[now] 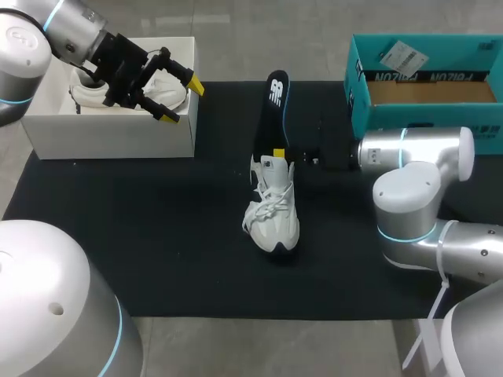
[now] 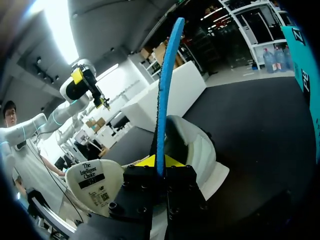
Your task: Take the shoe out of the shoebox, open the shoe tongue, remove and reinsert the insole, then place the shoe into the shoebox
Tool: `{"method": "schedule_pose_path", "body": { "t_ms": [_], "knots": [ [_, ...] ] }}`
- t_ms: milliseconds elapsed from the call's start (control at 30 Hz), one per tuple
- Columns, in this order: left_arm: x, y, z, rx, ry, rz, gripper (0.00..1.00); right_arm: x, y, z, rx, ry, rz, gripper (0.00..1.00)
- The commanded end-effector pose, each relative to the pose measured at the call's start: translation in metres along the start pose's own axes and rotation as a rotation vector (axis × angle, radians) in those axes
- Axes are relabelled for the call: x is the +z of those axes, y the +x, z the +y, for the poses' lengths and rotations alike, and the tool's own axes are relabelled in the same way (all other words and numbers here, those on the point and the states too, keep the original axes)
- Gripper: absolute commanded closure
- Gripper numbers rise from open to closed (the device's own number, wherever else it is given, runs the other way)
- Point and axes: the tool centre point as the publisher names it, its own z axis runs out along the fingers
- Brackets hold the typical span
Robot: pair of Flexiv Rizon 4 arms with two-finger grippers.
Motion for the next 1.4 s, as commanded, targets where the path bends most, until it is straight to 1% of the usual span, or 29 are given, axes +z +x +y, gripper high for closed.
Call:
{"method": "schedule_pose_path", "body": {
  "t_ms": [33, 67, 100, 133, 167, 200, 267, 367, 467, 500, 533, 567, 667, 733, 967, 1233, 1333, 1400],
  "knots": [
    [0.000, 0.000, 0.000, 0.001, 0.000, 0.003, 0.00, 0.001, 0.001, -0.003, 0.004, 0.001, 0.000, 1.00],
    [0.000, 0.000, 0.000, 0.001, 0.000, 0.003, 0.00, 0.001, 0.000, 0.000, 0.001, -0.001, -0.003, 1.00],
    [0.000, 0.000, 0.000, 0.001, 0.000, 0.003, 0.00, 0.001, -0.001, 0.003, -0.003, -0.010, -0.004, 0.83],
    [0.000, 0.000, 0.000, 0.001, 0.000, 0.003, 0.00, 0.001, -0.002, 0.006, -0.006, -0.013, -0.006, 0.60],
    [0.000, 0.000, 0.000, 0.001, 0.000, 0.003, 0.00, 0.001, -0.003, 0.011, -0.016, -0.015, -0.005, 0.52],
    [0.000, 0.000, 0.000, 0.001, 0.000, 0.003, 0.00, 0.002, -0.003, 0.015, -0.024, -0.014, -0.003, 0.51],
    [0.000, 0.000, 0.000, 0.001, 0.000, 0.003, 0.00, 0.003, -0.005, 0.024, -0.038, -0.008, -0.001, 0.51],
    [0.000, 0.000, 0.000, 0.001, 0.000, 0.003, 0.00, 0.004, -0.009, 0.036, -0.060, -0.006, 0.004, 0.54],
    [0.000, 0.000, 0.000, 0.001, 0.000, 0.003, 0.00, 0.004, -0.011, 0.047, -0.080, -0.007, 0.002, 0.61],
    [0.000, 0.000, 0.000, 0.001, 0.000, 0.003, 0.00, 0.004, -0.012, 0.050, -0.090, -0.006, 0.001, 0.67],
    [0.000, 0.000, 0.000, 0.001, 0.000, 0.003, 0.00, 0.004, -0.012, 0.053, -0.094, -0.006, 0.001, 0.75],
    [0.000, 0.000, 0.000, 0.001, 0.000, 0.003, 0.00, 0.004, -0.013, 0.054, -0.099, -0.005, 0.001, 1.00],
    [0.000, 0.000, 0.000, 0.001, 0.000, 0.003, 0.00, 0.004, -0.012, 0.055, -0.101, 0.002, 0.005, 1.00],
    [0.000, 0.000, 0.000, 0.001, 0.000, 0.003, 0.00, 0.004, -0.009, 0.053, -0.100, 0.007, 0.007, 1.00],
    [0.000, 0.000, 0.000, 0.001, 0.000, 0.003, 0.00, 0.006, -0.003, 0.028, -0.067, 0.044, 0.005, 1.00],
    [0.000, 0.000, 0.000, 0.001, 0.000, 0.003, 0.00, 0.005, 0.004, 0.006, -0.038, 0.049, 0.000, 1.00],
    [0.000, 0.000, 0.000, 0.001, 0.000, 0.003, 0.00, 0.003, 0.006, 0.002, -0.029, 0.050, -0.007, 1.00],
    [0.000, 0.000, 0.000, 0.001, 0.000, 0.003, 0.00, 0.003, 0.008, 0.004, -0.028, 0.041, -0.011, 1.00]
  ]
}}
